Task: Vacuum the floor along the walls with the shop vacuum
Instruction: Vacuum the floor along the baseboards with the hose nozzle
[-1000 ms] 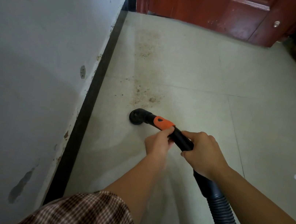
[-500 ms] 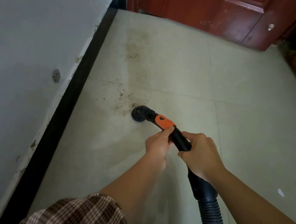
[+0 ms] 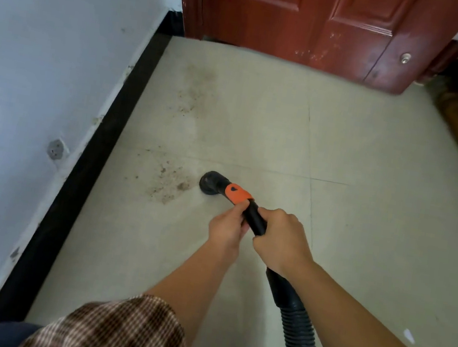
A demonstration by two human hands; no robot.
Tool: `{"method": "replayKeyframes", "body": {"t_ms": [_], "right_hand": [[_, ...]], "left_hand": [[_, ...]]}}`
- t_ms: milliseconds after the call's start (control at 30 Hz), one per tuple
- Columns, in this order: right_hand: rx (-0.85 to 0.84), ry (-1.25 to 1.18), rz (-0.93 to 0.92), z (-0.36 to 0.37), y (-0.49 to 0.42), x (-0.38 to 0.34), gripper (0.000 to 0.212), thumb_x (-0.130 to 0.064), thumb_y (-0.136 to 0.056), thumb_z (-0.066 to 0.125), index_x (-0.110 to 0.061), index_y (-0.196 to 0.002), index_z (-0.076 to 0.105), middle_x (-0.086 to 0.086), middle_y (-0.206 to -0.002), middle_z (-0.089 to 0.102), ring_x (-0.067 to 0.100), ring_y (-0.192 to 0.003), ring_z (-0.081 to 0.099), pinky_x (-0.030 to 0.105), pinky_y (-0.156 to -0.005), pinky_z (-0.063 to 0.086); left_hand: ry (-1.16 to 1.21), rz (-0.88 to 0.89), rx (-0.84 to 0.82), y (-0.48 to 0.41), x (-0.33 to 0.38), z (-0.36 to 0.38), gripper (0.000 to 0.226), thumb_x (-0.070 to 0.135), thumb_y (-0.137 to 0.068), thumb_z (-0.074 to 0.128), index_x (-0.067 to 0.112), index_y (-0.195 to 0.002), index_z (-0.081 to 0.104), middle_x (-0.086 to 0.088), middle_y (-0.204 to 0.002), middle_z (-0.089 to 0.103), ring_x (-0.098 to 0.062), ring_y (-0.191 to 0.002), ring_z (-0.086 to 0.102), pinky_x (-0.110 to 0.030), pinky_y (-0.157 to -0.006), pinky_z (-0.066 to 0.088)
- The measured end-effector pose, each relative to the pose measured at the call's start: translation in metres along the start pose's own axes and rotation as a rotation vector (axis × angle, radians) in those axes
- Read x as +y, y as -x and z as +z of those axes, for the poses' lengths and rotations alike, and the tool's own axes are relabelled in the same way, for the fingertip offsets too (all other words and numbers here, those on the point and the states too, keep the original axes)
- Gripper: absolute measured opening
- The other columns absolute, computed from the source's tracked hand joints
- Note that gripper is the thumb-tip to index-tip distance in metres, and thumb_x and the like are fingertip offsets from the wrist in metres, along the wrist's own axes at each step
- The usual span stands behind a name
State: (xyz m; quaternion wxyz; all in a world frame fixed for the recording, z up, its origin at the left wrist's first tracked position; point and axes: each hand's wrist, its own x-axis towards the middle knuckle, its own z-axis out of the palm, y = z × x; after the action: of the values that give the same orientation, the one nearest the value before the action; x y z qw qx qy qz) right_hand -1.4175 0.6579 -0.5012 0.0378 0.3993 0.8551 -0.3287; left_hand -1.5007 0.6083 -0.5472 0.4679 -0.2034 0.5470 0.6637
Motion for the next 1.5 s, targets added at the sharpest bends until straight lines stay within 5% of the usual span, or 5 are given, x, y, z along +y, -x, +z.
{"method": "replayKeyframes", "body": {"t_ms": [300,600,767,1133,1500], "right_hand": [[-0.019,-0.031,-0.031,0.003,-0.033,-0.002,0.018,-0.002,-0.077,0.055,-0.014,-0.089,0.063,0.002,-0.063,0.051,0.024,-0.062,0.053,0.025,-0.050,0.034],[-0.064,-0.009,-0.035,0.004,-0.035,-0.010,0.022,-0.002,-0.075,0.059,-0.014,-0.091,0.068,0.012,-0.071,0.063,0.030,-0.068,0.062,0.034,-0.058,0.051],[-0.100,0.023,-0.056,0.008,-0.028,-0.018,0.026,0.000,-0.075,0.059,-0.017,-0.092,0.068,0.011,-0.070,0.063,0.029,-0.066,0.062,0.036,-0.060,0.053],[-0.164,0.029,-0.140,0.024,-0.022,-0.037,0.034,-0.001,-0.074,0.061,-0.025,-0.097,0.068,0.008,-0.071,0.065,0.027,-0.067,0.062,0.038,-0.062,0.053],[-0.231,0.059,-0.217,0.041,-0.024,-0.060,0.026,-0.001,-0.074,0.063,-0.023,-0.089,0.065,0.007,-0.068,0.062,0.025,-0.064,0.060,0.039,-0.061,0.052]], "left_hand": [[-0.021,0.022,0.019,-0.025,0.018,0.002,0.022,0.014,-0.091,0.066,-0.002,-0.107,0.068,-0.015,-0.106,0.072,-0.018,-0.094,0.069,-0.027,-0.091,0.054],[0.020,-0.018,0.014,-0.024,0.026,-0.014,0.012,0.012,-0.089,0.069,0.002,-0.095,0.069,-0.012,-0.099,0.073,-0.013,-0.084,0.070,-0.017,-0.071,0.055],[0.092,-0.029,0.024,-0.014,0.027,-0.027,0.028,0.009,-0.088,0.069,-0.006,-0.112,0.066,-0.017,-0.108,0.071,-0.021,-0.101,0.068,-0.022,-0.081,0.054],[0.198,-0.037,0.091,-0.009,0.031,-0.058,0.029,0.009,-0.086,0.071,-0.005,-0.111,0.066,-0.016,-0.107,0.072,-0.019,-0.100,0.070,-0.027,-0.094,0.053],[0.240,0.009,0.187,-0.004,0.040,-0.086,0.025,0.009,-0.082,0.073,-0.004,-0.103,0.068,-0.017,-0.104,0.072,-0.021,-0.098,0.071,-0.024,-0.084,0.056]]}}
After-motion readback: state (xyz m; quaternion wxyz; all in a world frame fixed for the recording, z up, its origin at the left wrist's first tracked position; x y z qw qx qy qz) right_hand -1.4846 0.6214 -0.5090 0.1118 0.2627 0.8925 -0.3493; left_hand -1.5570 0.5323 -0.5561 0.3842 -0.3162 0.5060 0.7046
